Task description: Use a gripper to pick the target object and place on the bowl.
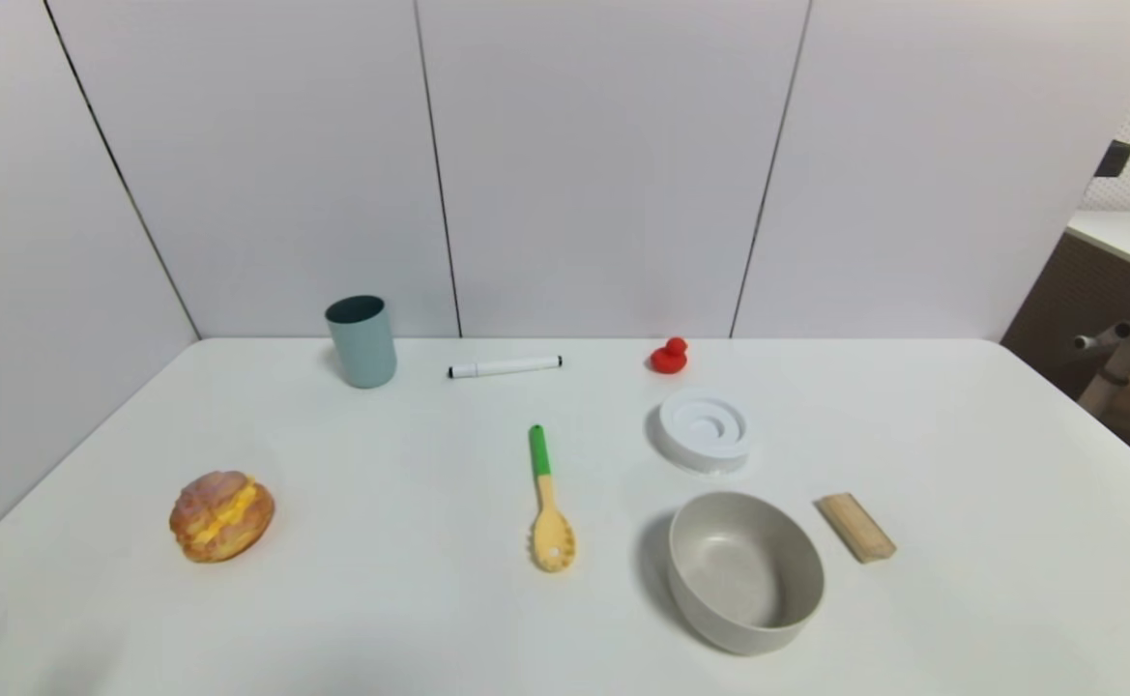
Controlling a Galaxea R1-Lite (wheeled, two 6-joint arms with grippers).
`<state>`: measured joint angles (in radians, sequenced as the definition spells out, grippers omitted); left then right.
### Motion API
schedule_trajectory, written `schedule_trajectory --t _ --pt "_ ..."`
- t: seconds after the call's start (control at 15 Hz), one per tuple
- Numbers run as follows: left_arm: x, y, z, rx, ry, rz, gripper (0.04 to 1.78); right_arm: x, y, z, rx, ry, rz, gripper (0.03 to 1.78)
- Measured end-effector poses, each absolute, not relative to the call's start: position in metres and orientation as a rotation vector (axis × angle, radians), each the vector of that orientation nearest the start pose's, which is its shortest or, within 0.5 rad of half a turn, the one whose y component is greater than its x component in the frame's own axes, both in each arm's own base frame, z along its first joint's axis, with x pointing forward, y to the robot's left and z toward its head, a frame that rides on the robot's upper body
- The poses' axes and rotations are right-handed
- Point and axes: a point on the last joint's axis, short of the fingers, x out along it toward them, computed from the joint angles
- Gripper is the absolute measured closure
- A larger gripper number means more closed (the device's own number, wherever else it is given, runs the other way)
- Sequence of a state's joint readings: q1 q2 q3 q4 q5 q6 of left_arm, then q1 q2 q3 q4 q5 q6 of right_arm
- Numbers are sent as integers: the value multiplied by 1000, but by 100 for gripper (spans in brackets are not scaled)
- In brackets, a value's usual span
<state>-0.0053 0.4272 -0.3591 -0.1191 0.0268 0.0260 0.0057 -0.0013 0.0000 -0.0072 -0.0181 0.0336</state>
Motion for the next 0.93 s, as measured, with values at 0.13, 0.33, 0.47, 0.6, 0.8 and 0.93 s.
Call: schedule_trajectory --t 0.13,0.33,0.47,0.6,0.8,0.93 --pt "20 0 240 36 -78 22 13 -23 -1 76 33 -9 -12 10" --pt "48 0 303 31 -64 24 13 -23 -1 76 33 -9 -13 10" --pt "75 0 336 29 -28 21 13 -23 -1 76 34 -9 -13 10" --pt "101 -1 358 32 39 12 13 -23 -1 76 34 -9 -13 10" --pt "143 -5 358 40 239 -16 13 -23 -1 76 33 -9 -13 10" --pt "165 -7 345 45 368 -23 13 -23 -1 76 33 -9 -12 10"
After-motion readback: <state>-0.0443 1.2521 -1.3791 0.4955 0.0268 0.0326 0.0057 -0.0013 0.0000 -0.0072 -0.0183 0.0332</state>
